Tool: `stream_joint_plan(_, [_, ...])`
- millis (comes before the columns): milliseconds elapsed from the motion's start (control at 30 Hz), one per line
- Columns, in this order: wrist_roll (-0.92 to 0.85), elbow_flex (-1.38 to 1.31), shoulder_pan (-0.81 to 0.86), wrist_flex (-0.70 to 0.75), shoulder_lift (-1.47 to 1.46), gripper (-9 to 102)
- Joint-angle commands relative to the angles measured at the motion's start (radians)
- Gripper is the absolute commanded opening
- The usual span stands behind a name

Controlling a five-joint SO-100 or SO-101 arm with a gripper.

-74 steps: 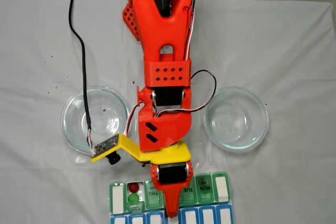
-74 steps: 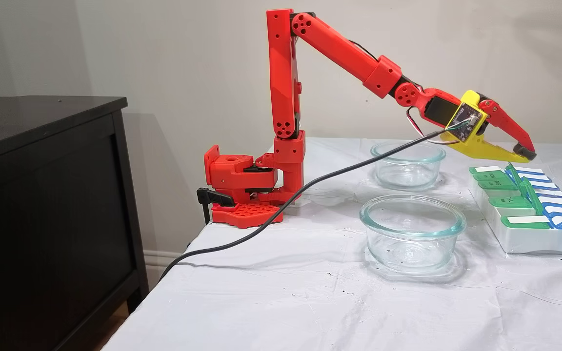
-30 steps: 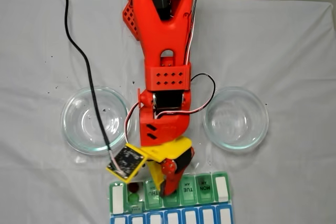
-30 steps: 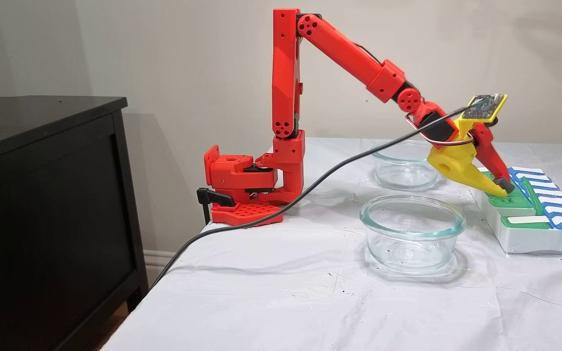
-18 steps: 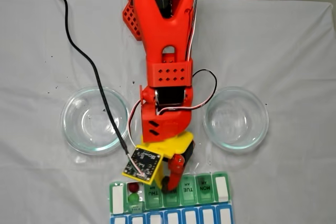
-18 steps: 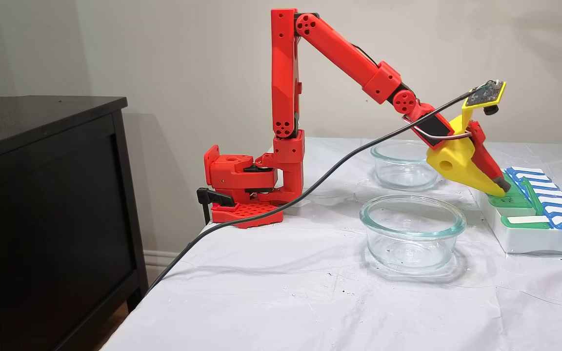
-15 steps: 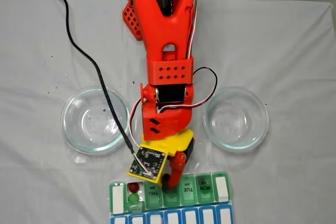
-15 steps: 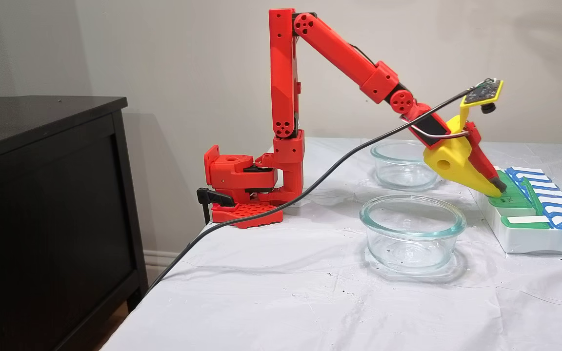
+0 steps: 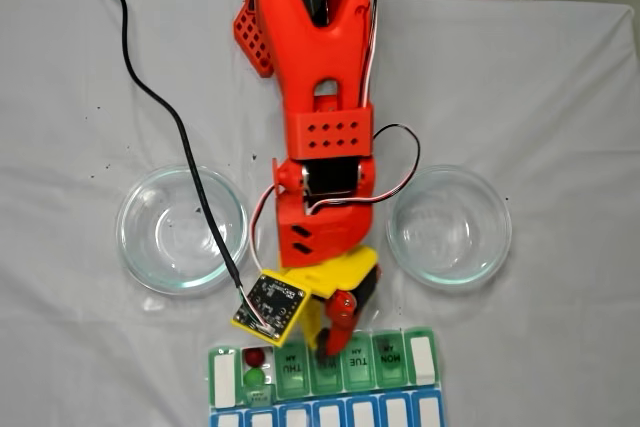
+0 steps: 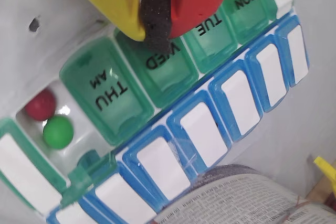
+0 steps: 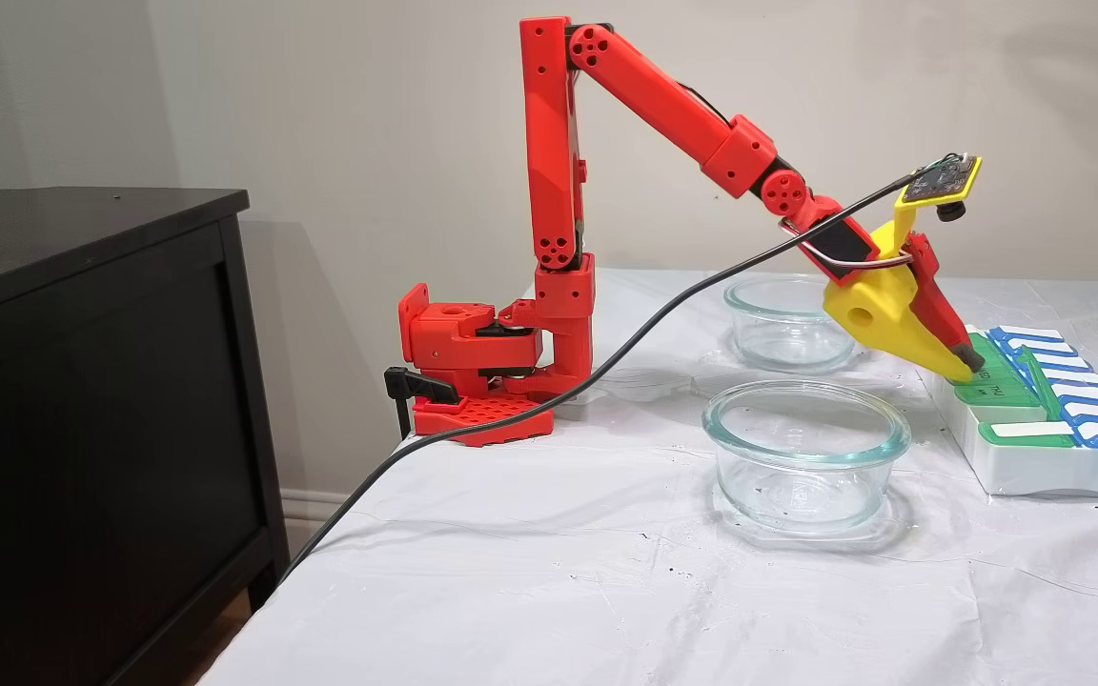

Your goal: Sort medicines into box.

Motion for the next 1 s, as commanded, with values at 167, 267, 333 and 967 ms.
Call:
stream_joint_plan(167, [0.428, -0.114, 0.178, -0.17, 0.175, 0])
stream_joint_plan(267, [0.514, -0.163, 0.227, -0.204, 0.137, 0])
stream_joint_plan(333, [0.549, -0.196, 0.247, -0.213, 0.101, 0])
stream_joint_plan(967, [0.632, -0.183, 0.206, -0.183, -0.005, 0])
